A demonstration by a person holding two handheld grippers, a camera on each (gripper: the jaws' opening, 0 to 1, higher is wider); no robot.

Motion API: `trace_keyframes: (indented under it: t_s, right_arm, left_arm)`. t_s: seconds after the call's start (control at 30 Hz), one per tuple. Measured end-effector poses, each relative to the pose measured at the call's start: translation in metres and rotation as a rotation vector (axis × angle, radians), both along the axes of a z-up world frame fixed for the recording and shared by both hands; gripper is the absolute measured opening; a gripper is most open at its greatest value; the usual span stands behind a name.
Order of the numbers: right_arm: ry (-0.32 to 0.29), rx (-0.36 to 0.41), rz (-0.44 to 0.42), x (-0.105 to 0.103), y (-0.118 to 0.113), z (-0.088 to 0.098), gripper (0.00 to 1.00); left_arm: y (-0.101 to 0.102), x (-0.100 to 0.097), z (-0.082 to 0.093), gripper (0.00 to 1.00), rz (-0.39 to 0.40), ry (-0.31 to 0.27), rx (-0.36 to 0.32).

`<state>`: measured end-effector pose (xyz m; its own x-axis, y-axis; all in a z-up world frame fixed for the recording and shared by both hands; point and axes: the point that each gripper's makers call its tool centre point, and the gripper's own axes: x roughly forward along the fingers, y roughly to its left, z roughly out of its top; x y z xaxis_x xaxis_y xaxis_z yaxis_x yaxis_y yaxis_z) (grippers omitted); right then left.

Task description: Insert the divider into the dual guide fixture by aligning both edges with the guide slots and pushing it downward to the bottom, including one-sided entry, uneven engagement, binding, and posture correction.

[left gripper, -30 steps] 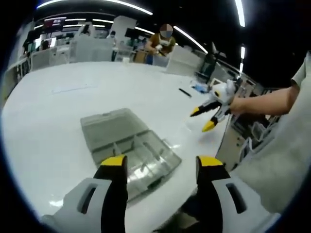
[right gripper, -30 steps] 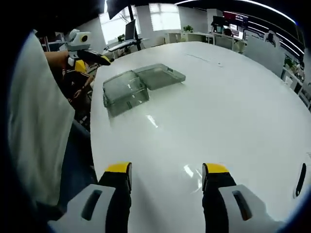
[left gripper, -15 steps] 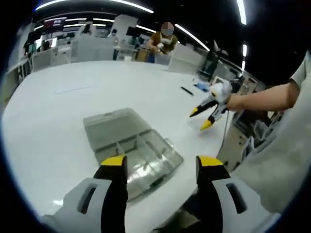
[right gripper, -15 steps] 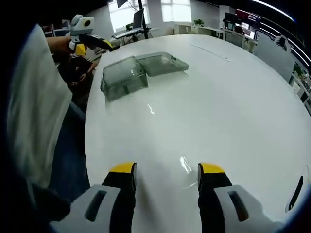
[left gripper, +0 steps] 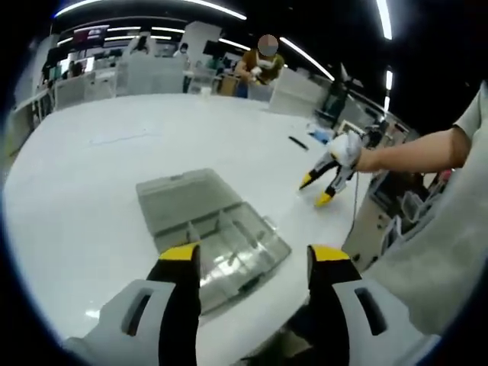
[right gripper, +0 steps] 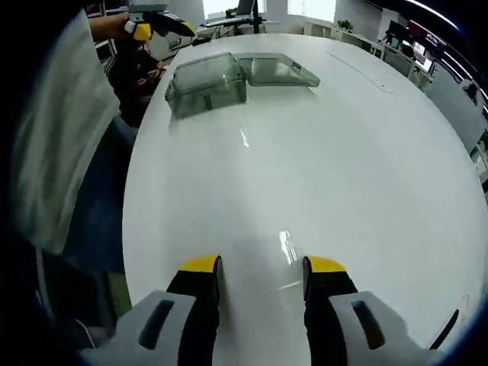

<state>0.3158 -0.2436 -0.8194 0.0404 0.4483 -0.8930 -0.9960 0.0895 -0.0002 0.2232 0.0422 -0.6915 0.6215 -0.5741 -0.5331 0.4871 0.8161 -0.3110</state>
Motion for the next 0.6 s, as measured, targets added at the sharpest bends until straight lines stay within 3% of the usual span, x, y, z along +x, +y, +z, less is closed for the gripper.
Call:
trace_keyframes:
  t_s: [0.6]
  right_arm:
    - [-0.009,-0.087,0.106,-0.0015,0.0008,-0.0008,0.33]
  left_arm:
    - [-0.0056,-0.0004,-0.0041,0.55,-0.027,0.011,0.006]
